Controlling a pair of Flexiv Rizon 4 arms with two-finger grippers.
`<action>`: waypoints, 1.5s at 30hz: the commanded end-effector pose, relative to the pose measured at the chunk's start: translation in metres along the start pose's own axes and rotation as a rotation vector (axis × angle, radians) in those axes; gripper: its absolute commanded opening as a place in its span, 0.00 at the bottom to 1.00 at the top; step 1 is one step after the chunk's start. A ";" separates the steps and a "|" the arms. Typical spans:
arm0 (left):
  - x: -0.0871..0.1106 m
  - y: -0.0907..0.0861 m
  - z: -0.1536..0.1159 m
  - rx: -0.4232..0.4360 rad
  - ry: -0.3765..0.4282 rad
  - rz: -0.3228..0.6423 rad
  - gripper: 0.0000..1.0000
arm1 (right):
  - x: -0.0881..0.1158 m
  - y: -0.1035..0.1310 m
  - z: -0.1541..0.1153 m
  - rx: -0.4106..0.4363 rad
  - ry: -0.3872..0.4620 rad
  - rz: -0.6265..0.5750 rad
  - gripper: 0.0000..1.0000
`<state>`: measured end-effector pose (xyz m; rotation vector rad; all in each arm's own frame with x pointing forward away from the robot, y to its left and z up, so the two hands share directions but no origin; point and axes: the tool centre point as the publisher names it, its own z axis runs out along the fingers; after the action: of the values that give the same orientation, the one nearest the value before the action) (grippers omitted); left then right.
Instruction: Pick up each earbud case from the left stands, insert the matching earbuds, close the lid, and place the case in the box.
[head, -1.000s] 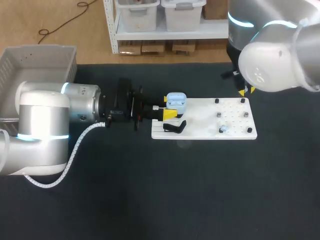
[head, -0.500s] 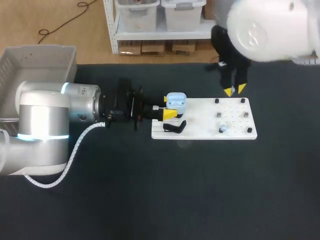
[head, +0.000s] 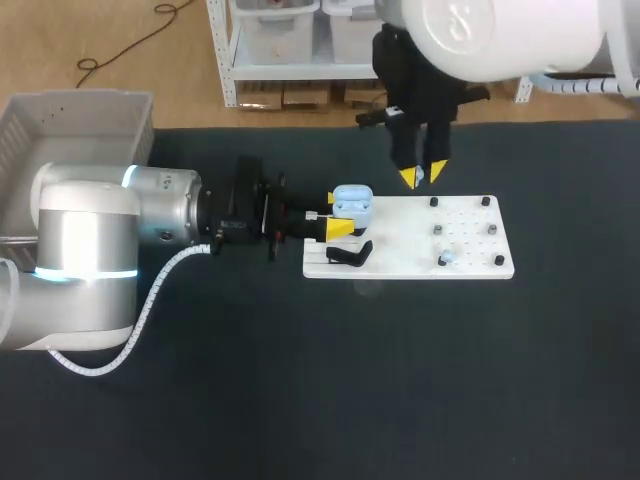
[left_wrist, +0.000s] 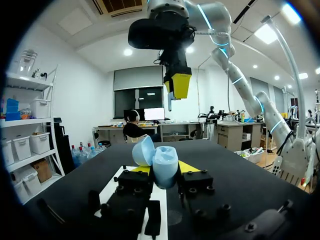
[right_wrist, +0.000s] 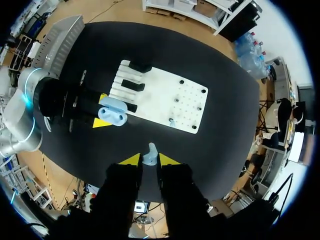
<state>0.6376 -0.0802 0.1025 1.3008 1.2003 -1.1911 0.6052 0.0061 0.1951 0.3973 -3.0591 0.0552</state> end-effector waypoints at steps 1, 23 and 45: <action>0.001 0.001 0.000 0.002 -0.001 0.000 0.00 | 0.004 -0.002 0.002 -0.003 -0.012 0.002 0.00; 0.001 0.001 0.000 0.002 -0.001 0.000 0.00 | -0.024 0.035 0.006 -0.097 0.116 0.255 0.00; 0.001 0.001 0.000 0.002 -0.001 0.000 0.00 | -0.027 0.058 0.023 -0.078 0.077 0.293 0.00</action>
<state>0.6376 -0.0803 0.1025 1.3009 1.2003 -1.1912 0.6183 0.0686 0.1704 -0.0564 -2.9966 -0.0338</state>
